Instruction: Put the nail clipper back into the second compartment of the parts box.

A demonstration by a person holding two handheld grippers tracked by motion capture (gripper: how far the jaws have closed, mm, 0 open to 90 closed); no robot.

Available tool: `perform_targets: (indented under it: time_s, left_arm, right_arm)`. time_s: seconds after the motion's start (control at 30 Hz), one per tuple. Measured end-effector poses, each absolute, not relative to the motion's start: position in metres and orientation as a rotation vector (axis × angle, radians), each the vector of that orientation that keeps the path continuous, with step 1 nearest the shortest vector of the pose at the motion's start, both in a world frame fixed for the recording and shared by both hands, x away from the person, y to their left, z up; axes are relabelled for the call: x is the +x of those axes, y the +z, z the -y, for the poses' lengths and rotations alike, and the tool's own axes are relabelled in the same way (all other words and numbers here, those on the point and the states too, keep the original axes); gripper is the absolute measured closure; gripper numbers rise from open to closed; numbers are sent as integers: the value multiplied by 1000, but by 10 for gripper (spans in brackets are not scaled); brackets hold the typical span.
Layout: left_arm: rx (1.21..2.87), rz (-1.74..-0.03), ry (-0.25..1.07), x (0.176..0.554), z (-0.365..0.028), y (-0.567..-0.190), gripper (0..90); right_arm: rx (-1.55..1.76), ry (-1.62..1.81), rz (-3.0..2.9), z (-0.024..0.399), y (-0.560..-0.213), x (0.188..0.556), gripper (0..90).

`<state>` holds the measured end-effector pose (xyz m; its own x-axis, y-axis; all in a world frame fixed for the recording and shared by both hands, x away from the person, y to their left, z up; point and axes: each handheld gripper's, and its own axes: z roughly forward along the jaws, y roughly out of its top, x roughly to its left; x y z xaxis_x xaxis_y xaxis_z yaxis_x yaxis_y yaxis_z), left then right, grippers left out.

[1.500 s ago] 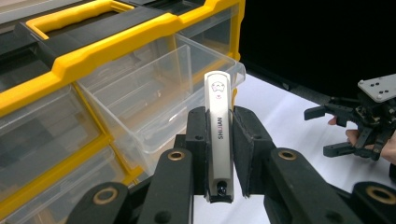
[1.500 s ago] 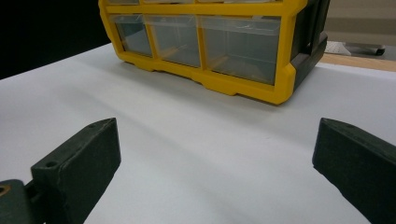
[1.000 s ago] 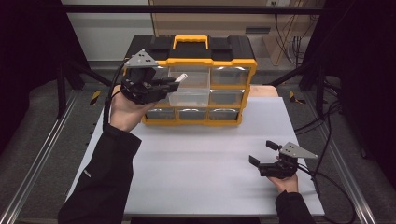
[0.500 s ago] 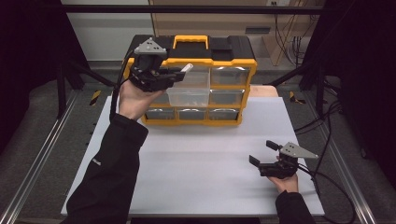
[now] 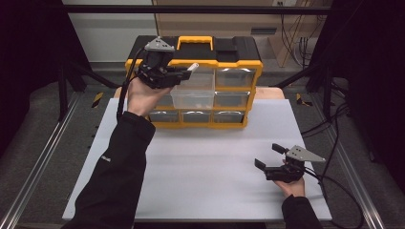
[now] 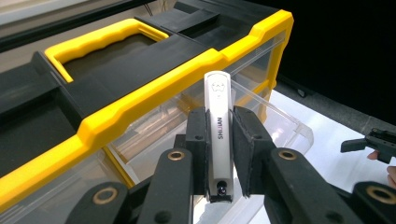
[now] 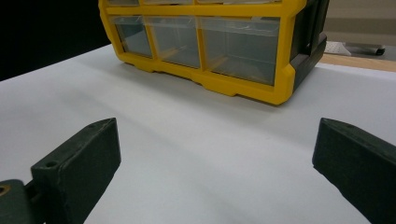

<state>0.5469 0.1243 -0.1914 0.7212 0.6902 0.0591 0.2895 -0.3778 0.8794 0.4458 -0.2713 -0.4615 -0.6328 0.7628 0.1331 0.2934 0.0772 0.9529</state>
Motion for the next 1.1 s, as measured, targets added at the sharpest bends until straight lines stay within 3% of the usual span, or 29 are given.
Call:
perform_targets:
  time_s: [1.1]
  left_arm:
    - [2026, -758, 518, 560, -128, -216, 765]
  right_arm:
    - [1050, 1576, -1966, 271, -462, 446, 18]
